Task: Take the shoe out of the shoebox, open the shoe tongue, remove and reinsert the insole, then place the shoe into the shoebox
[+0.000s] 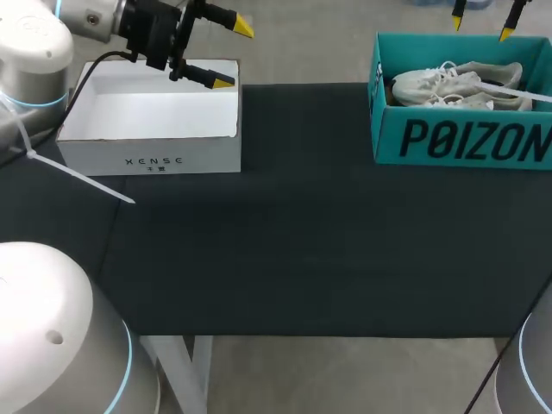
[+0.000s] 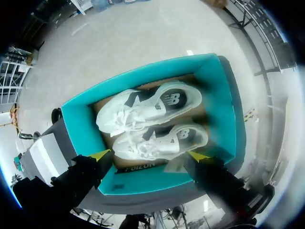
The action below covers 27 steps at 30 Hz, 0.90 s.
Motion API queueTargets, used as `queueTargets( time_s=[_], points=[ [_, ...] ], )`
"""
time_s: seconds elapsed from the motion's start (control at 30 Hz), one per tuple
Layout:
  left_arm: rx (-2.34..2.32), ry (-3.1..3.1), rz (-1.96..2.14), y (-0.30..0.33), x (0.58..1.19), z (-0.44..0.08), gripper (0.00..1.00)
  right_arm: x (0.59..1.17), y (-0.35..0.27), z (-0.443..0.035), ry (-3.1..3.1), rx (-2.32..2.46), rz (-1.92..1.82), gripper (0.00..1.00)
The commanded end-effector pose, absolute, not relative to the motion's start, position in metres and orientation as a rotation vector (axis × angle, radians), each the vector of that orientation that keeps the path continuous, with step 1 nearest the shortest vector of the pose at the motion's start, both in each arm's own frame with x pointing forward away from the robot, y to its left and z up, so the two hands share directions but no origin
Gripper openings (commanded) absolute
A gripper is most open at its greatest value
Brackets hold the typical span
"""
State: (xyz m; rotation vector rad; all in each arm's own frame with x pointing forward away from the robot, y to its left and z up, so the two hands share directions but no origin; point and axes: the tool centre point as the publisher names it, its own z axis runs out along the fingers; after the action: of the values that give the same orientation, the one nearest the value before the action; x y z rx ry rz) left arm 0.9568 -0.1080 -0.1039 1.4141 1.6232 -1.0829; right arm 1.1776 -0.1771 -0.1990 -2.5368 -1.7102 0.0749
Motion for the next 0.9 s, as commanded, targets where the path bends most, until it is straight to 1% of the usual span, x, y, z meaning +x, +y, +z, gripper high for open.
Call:
queueTargets(
  time_s=[0.03, 0.23, 0.37, 0.53, 0.9],
  points=[
    [1.419, 1.625, -1.082, -0.108, 0.957, -0.103, 1.00, 1.130, -0.144, -0.174, -1.881, -2.563, 0.059, 1.00],
    [1.419, 1.625, -1.082, -0.108, 0.957, -0.103, 1.00, 1.082, -0.124, -0.160, -1.914, -2.525, 0.078, 1.00],
    [1.419, 1.625, -1.082, -0.108, 0.957, -0.103, 1.00, 1.061, -0.115, -0.153, -1.957, -2.510, 0.044, 1.00],
    [1.419, 1.625, -1.082, -0.108, 0.957, -0.103, 1.00, 1.052, -0.103, -0.150, -2.072, -2.491, 0.035, 1.00],
    [1.419, 1.625, -1.082, -0.108, 0.957, -0.103, 1.00, 1.052, -0.103, -0.150, -2.072, -2.491, 0.035, 1.00]
  ],
)
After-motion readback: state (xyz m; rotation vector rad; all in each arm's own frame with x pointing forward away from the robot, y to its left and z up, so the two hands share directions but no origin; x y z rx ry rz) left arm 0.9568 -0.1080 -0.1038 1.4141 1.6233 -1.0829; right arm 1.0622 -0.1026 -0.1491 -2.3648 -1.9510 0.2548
